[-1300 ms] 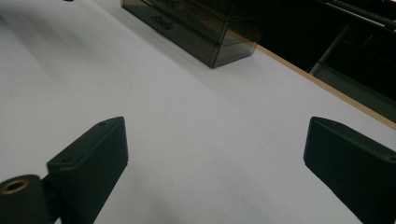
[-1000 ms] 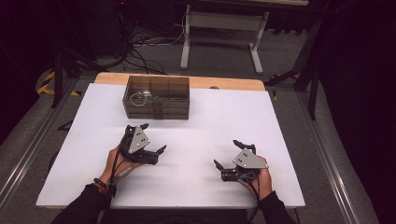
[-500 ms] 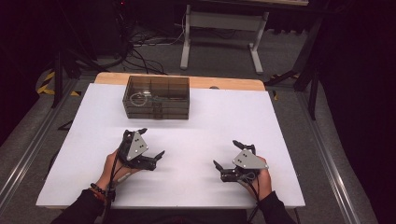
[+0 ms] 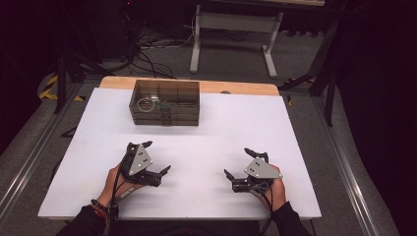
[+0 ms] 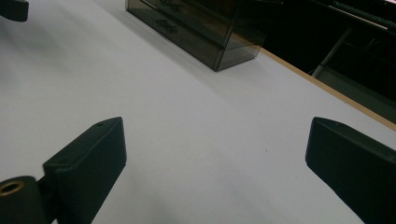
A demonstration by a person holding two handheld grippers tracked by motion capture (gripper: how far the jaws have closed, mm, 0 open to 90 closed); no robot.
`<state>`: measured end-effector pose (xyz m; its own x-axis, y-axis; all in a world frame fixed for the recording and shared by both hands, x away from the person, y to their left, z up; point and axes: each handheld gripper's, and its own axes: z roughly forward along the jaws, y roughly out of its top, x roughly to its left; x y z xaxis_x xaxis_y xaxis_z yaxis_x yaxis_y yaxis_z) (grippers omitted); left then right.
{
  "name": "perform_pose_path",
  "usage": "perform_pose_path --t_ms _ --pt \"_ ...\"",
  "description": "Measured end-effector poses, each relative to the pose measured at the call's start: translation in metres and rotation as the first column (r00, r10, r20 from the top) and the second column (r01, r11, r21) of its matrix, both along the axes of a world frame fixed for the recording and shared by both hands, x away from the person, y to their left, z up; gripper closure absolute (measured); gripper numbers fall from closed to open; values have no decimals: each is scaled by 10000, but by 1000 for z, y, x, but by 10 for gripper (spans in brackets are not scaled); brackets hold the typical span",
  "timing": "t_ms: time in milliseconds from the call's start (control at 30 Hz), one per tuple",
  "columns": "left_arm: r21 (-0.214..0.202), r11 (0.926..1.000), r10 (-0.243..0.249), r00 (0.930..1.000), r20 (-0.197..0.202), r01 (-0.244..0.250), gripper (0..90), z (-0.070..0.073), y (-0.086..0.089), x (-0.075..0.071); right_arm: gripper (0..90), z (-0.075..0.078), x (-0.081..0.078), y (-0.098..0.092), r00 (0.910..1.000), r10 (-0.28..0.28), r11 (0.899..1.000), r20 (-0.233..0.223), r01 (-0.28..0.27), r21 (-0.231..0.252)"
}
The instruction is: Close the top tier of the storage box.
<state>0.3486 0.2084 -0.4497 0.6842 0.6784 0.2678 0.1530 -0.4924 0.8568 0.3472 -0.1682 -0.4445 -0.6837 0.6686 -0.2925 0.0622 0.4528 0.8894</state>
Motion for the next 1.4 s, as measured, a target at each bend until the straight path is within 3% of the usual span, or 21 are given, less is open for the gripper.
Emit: perform_pose_path --t_ms 167,267,367,733,900,1000,1067,1400 --pt "-84 10000 31 10000 -86 -32 25 -2 5 -3 56 0 0 0 10000 73 10000 -62 -72 69" --pt "127 9999 16 10000 42 -17 24 -2 8 -5 55 -1 0 1 9999 98 9999 -108 -97 94" --pt "-182 9998 38 10000 -58 -39 21 -1 12 -6 54 -1 0 2 9997 187 9998 -129 -187 63" --pt "-194 9998 -4 9998 -175 1 18 -4 20 -11 54 -2 0 0 9997 188 9998 -176 -186 110" --pt "-17 9999 129 9997 -196 -129 18 -6 25 -14 54 -2 1 0 9997 211 9997 -152 -209 113" --pt "-114 9997 206 9995 -247 -208 18 -7 29 -16 53 -2 0 0 9996 211 9997 -167 -209 101" --pt "158 9996 243 9996 -149 -241 18 -8 29 -19 53 -2 0 0 9996 217 9997 -199 -215 123" --pt "69 9992 387 9989 -280 -385 16 -9 39 -26 53 -2 -1 0 9995 215 9997 -236 -213 83"
